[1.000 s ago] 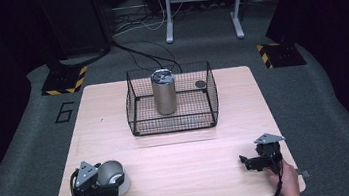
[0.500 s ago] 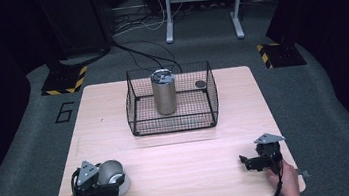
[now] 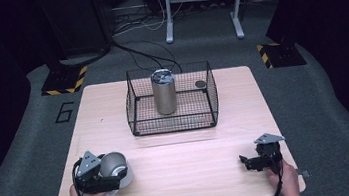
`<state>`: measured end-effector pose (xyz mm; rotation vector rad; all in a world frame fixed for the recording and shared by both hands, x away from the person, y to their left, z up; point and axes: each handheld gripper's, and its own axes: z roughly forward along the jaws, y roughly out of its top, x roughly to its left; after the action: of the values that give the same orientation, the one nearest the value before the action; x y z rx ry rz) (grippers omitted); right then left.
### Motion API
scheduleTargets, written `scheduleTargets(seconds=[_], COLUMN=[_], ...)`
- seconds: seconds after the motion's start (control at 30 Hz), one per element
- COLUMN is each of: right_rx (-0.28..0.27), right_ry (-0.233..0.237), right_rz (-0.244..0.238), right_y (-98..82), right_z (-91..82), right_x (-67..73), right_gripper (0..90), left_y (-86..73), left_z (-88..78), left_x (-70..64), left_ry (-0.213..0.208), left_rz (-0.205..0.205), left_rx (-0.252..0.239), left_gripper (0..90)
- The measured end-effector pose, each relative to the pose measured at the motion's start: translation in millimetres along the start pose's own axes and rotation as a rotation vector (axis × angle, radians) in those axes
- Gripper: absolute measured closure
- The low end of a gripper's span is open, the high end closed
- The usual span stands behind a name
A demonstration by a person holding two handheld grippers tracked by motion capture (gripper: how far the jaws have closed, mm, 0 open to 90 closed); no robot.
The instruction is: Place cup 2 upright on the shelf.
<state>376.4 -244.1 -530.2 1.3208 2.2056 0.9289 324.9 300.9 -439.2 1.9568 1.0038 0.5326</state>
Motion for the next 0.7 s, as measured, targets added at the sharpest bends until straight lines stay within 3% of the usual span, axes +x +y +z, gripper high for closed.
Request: scheduleTargets(seconds=[0.7], right_rx=[0.000], right_ry=[0.000], right_rz=[0.002], right_y=[0.0], right_z=[0.0], right_x=[0.1], right_gripper=[0.0], left_y=[48.6], left_z=[17.6], left_x=[-9.0], left_ry=[-0.104], left_rz=[0.090], left_rx=[-0.011], left_gripper=[6.1])
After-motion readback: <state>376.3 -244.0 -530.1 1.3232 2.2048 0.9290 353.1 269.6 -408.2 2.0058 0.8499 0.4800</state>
